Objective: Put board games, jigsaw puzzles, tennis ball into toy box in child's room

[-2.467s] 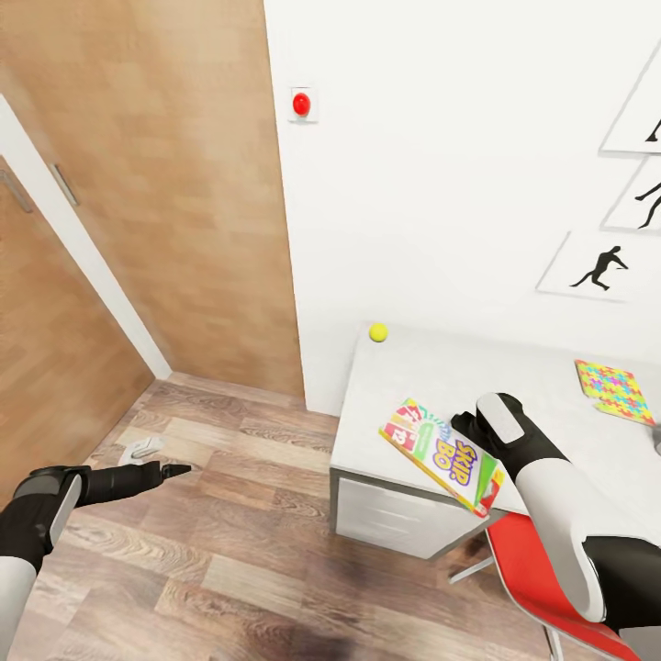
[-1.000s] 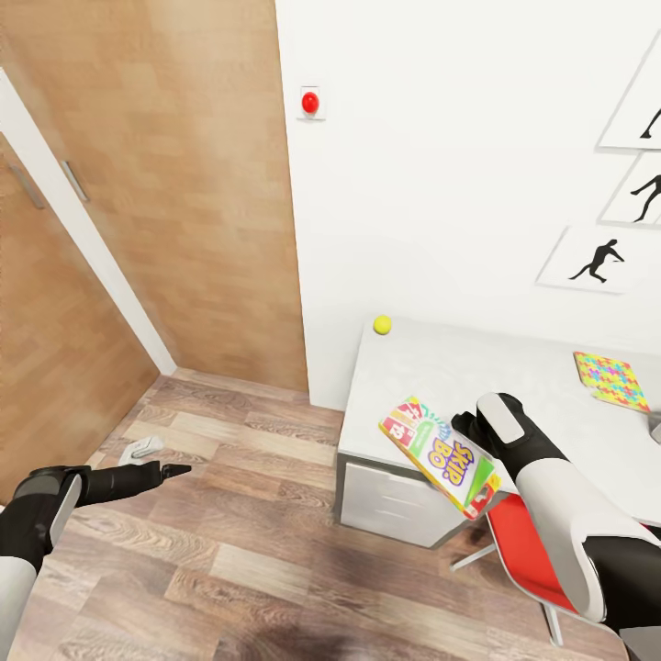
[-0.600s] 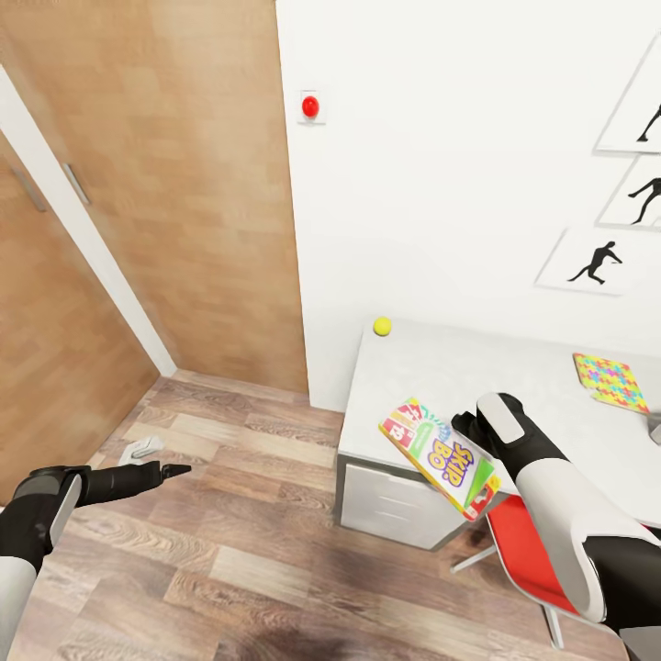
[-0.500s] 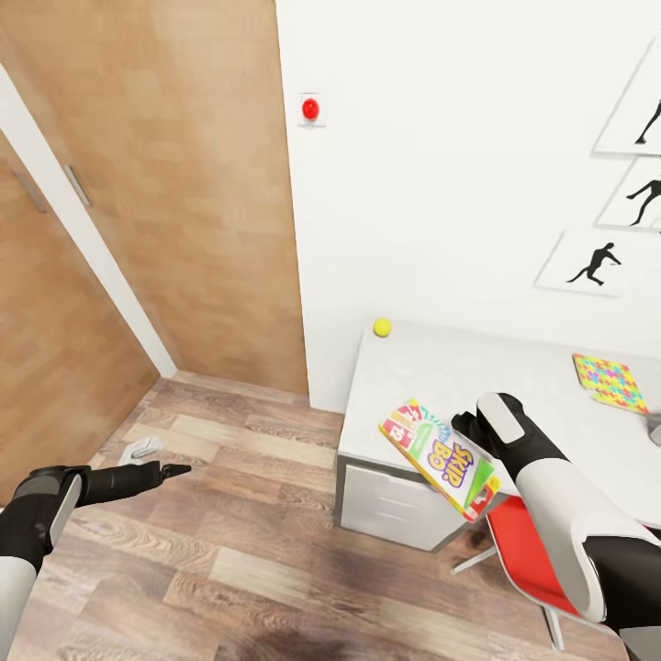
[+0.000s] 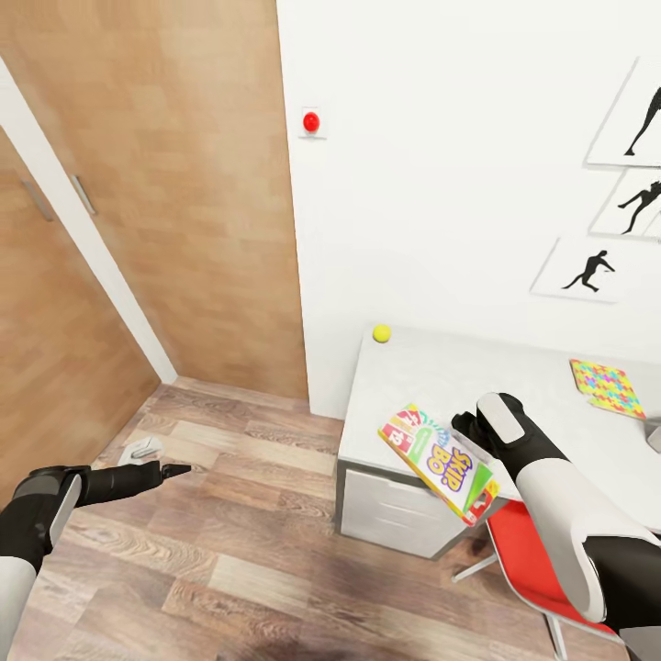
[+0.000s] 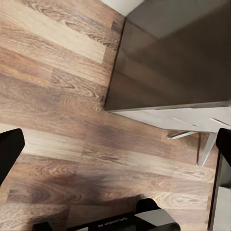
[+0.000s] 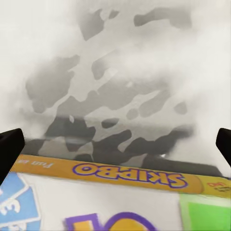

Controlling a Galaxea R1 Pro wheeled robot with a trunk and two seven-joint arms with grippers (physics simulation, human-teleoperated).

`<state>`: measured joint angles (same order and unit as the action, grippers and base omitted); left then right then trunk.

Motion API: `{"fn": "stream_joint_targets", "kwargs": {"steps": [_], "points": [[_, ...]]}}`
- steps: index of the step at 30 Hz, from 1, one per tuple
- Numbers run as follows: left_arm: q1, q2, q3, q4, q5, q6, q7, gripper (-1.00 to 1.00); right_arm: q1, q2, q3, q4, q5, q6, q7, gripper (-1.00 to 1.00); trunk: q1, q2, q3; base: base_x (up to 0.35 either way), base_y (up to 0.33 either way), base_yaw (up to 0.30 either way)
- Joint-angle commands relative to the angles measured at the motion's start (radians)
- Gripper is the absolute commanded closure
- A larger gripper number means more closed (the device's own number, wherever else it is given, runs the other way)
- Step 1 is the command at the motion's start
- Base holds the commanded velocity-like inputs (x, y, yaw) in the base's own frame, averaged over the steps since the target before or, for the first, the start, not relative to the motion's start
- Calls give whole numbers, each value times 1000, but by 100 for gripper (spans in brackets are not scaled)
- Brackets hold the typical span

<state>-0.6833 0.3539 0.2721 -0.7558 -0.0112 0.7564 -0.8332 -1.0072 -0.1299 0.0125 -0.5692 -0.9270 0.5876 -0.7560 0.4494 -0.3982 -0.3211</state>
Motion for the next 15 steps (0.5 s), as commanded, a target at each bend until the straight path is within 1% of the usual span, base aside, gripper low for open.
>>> {"fn": "stream_joint_targets", "kwargs": {"steps": [1,15], "points": [[-1,0,2,0,-1,8,-4,-100,-1,0,1,-1,-6,5,-6,-100,1,-2,0,0,0,0],[-1,0,2,0,-1,8,-6,-100,-1,0,1,-4,-6,3,-6,-100,1,-2,22,0,0,0]]}}
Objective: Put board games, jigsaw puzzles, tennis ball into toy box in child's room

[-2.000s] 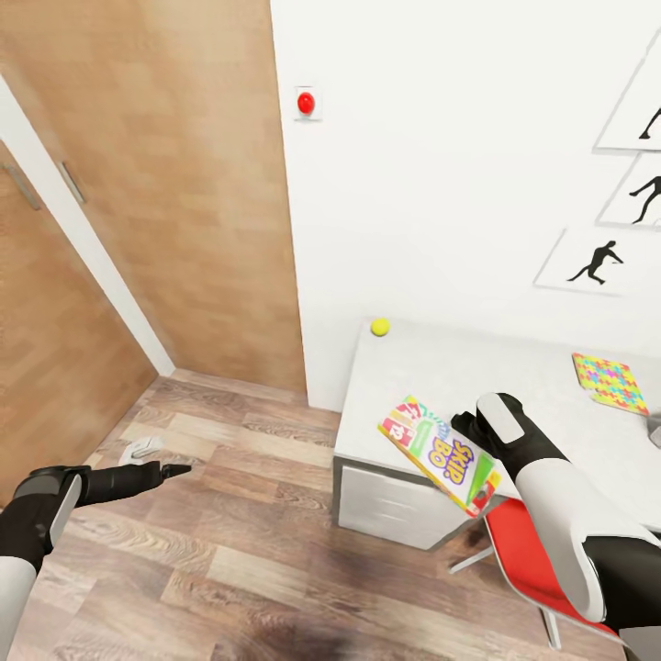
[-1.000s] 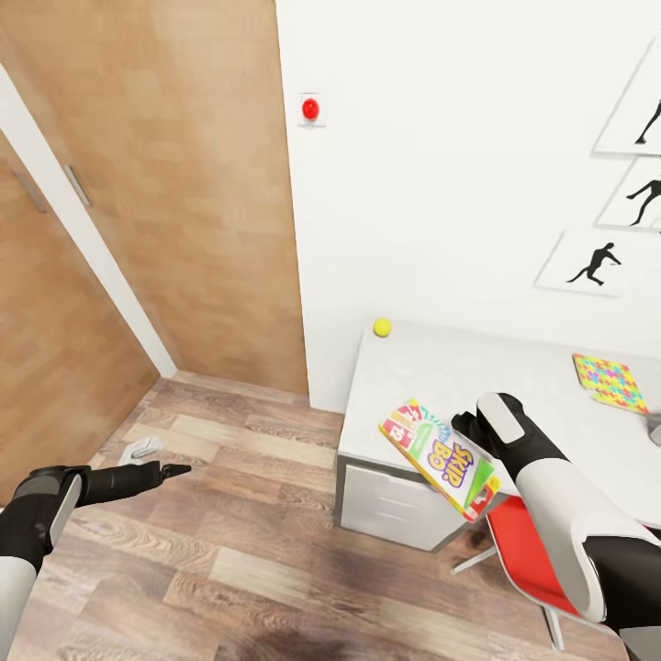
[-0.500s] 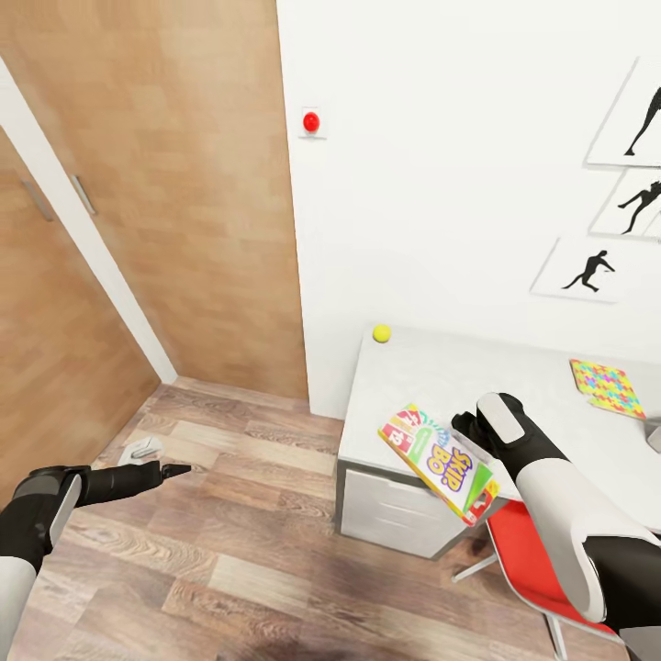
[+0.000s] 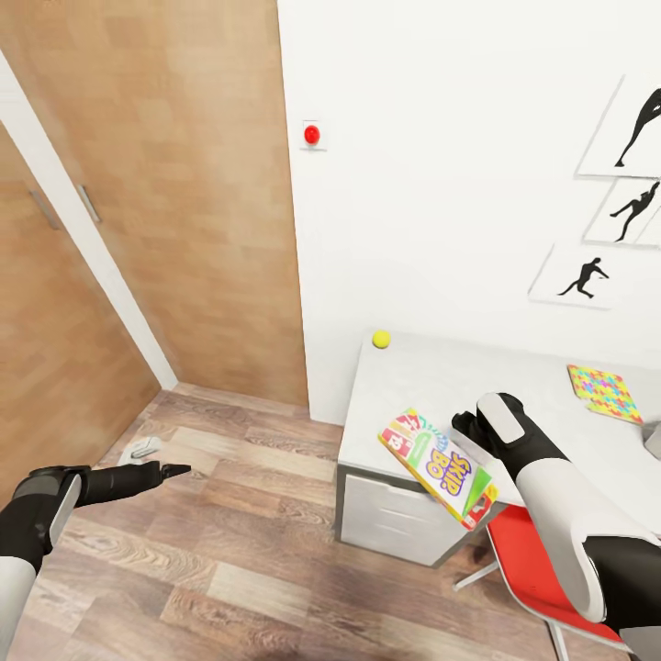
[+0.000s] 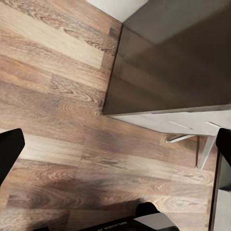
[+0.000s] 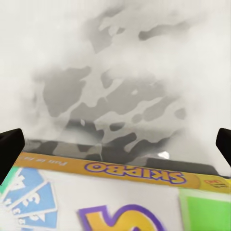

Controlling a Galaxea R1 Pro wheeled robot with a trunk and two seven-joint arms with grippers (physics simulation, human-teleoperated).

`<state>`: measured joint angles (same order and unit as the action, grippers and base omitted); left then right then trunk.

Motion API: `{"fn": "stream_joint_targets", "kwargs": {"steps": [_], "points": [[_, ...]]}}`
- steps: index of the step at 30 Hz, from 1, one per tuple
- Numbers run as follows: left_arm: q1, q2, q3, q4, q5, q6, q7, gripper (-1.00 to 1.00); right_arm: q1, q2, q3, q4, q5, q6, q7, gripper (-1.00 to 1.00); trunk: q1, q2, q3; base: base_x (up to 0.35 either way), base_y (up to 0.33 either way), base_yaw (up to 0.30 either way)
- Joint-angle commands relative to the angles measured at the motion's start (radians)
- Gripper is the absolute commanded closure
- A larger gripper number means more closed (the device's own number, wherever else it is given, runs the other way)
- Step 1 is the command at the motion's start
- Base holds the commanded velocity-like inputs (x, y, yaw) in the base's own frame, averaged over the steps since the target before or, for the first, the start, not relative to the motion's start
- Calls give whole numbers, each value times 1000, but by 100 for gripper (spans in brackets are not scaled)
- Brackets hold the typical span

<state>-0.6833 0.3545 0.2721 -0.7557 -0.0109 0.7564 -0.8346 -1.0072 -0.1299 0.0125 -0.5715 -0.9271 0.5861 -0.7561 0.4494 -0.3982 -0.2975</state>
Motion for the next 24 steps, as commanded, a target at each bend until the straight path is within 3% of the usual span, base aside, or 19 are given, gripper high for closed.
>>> {"fn": "stream_joint_targets", "kwargs": {"steps": [1,14,24], "points": [[-1,0,2,-1,-1,8,-4,-100,-1,0,1,-3,-6,5,-6,-100,1,-2,0,0,0,0],[-1,0,3,-1,-2,8,-4,-100,-1,1,3,-53,-6,4,-14,-100,1,-2,20,0,0,0],[-1,0,4,-1,-2,8,-6,-100,17,0,3,-231,-6,22,-41,-100,1,-2,36,0,0,0]]}}
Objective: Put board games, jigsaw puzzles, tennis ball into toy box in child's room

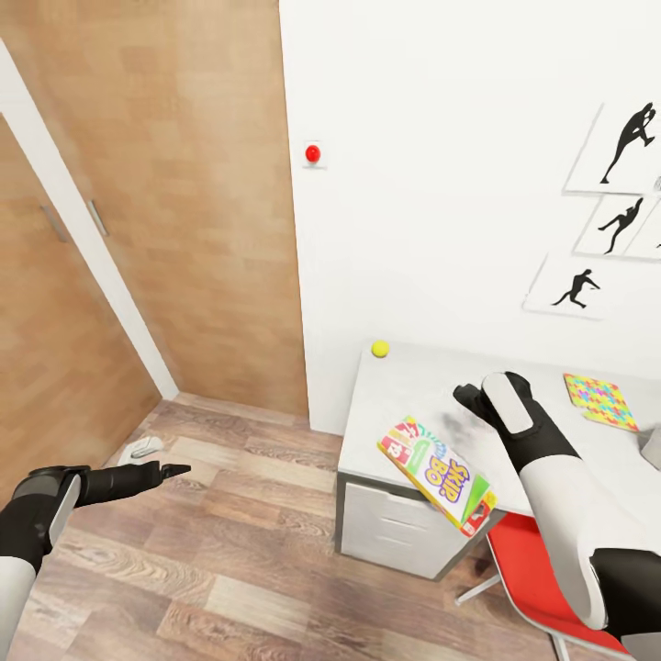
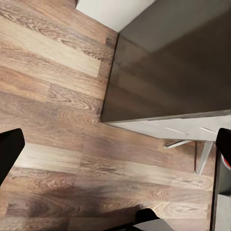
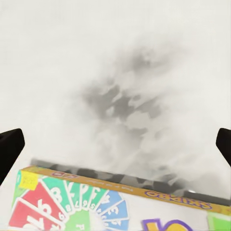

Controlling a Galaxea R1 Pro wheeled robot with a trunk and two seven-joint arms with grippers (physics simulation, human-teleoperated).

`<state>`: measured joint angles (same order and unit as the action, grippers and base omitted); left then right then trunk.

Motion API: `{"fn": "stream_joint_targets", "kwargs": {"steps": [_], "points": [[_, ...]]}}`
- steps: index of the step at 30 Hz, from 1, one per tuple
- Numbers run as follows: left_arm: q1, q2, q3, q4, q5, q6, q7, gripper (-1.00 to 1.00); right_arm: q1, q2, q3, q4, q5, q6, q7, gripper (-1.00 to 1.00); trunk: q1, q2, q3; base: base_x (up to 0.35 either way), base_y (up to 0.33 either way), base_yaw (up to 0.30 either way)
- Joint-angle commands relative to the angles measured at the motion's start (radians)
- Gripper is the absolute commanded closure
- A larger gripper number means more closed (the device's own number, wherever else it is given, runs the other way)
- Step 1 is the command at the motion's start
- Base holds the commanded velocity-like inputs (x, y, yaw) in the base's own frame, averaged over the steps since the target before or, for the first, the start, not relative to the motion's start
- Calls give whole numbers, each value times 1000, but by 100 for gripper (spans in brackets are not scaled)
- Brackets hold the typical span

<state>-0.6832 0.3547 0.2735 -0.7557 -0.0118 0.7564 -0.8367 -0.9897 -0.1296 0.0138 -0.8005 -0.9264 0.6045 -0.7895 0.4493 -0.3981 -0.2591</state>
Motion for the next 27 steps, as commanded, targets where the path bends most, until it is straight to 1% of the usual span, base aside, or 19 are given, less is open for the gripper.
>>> {"fn": "stream_joint_targets", "kwargs": {"steps": [1,6,12,17,23,24,26,27], "points": [[-1,0,3,-1,-1,8,-5,-100,2,-1,1,-27,-6,13,-16,-100,1,-2,0,0,0,0],[-1,0,3,-1,-2,8,-6,-100,9,0,0,-83,-6,45,-50,-100,1,-2,8,0,0,0],[-1,1,3,-1,-2,8,-6,-100,21,1,-1,-177,-8,83,-89,-100,1,-2,17,0,0,0],[-1,1,3,-1,-2,8,-7,-100,34,8,-6,-285,-13,166,-128,-100,1,-2,25,0,0,0],[-1,1,3,-1,-1,8,-8,-100,61,12,-12,-404,-22,239,-157,-100,1,-2,35,0,0,0],[-1,1,3,-1,-1,8,-9,-100,70,13,-18,-443,-25,265,-160,-100,1,-2,37,0,0,0],[-1,1,3,-1,-1,8,-9,-100,79,13,-25,-480,-34,292,-162,-100,1,-2,40,0,0,0],[-1,1,3,-1,-1,8,-10,-100,89,13,-36,-514,-51,316,-163,-100,1,-2,41,0,0,0]]}}
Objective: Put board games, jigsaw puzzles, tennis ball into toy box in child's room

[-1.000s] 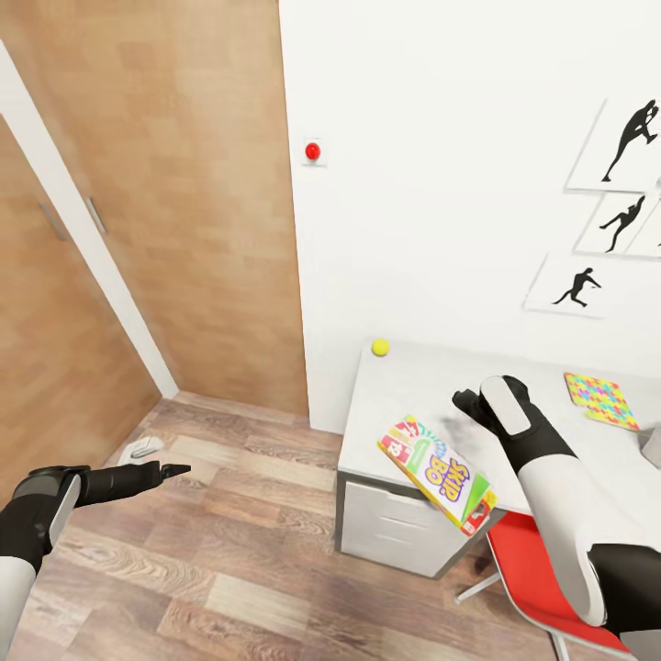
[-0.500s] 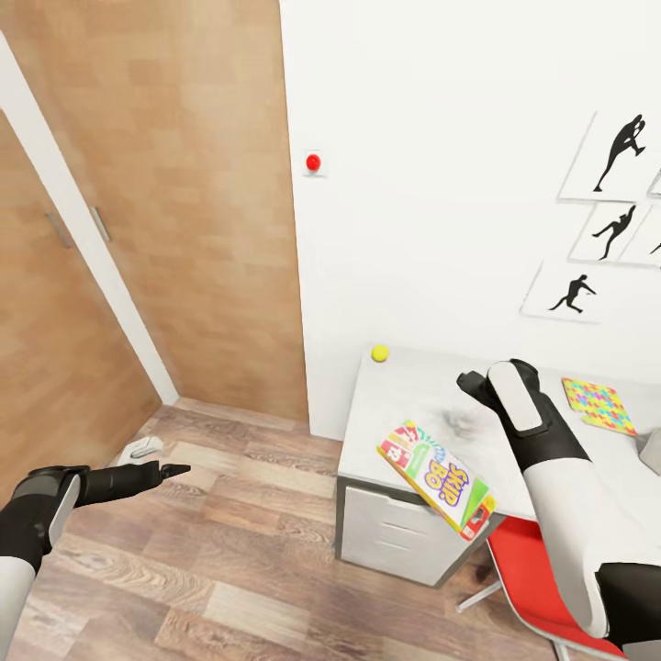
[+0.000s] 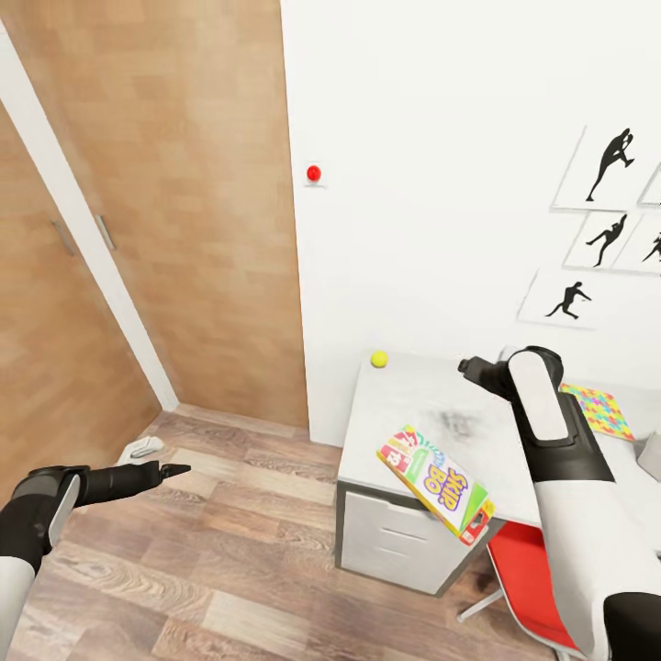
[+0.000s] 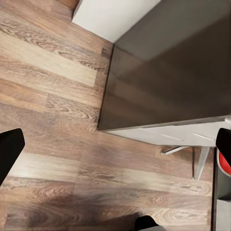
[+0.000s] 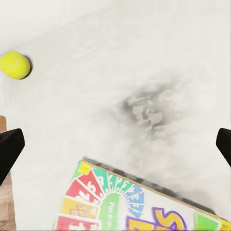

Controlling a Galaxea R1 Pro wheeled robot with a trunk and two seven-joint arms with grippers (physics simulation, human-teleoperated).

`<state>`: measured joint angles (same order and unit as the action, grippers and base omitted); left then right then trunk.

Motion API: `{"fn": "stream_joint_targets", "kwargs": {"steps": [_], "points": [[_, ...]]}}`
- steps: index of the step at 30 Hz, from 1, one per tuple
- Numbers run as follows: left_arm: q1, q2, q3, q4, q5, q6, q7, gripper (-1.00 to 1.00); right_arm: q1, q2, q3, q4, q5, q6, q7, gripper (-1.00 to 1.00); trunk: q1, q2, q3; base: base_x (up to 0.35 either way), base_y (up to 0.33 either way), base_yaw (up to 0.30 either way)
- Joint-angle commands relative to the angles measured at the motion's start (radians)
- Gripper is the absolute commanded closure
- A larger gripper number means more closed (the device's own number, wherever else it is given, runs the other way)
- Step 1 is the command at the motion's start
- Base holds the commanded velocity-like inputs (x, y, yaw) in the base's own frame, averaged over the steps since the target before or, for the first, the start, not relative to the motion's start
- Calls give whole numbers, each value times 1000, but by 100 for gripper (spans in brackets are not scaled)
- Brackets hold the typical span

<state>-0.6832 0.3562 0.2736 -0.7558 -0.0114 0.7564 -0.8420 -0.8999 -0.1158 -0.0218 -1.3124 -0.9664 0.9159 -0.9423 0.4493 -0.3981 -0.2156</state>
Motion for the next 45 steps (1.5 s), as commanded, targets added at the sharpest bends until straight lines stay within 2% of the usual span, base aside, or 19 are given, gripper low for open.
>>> {"fn": "stream_joint_targets", "kwargs": {"steps": [1,4,5,9,13,21,45], "points": [[-1,0,2,0,-2,8,-4,-100,5,0,-7,-17,-23,16,-11,-100,1,-2,0,0,0,0],[-1,0,2,0,-1,7,-6,-100,32,-4,-32,-73,-93,52,-11,-100,1,-2,4,0,0,0],[-1,1,2,0,-1,7,-6,-100,49,-7,-44,-96,-136,63,-12,-100,1,-2,6,0,0,0],[-1,2,2,0,-1,7,-7,-100,97,-13,-66,-139,-255,79,-12,-100,1,-2,13,0,0,0],[-1,2,2,0,-1,7,-8,-100,125,-15,-92,-154,-310,83,-12,-100,1,-2,19,0,0,0],[-1,4,2,0,-1,6,-8,-100,139,-15,-117,-157,-331,84,-9,-100,1,-2,32,0,0,0],[-1,6,2,0,1,7,-13,-100,158,-11,-119,-148,-331,75,2,-100,1,-2,68,0,0,0]]}}
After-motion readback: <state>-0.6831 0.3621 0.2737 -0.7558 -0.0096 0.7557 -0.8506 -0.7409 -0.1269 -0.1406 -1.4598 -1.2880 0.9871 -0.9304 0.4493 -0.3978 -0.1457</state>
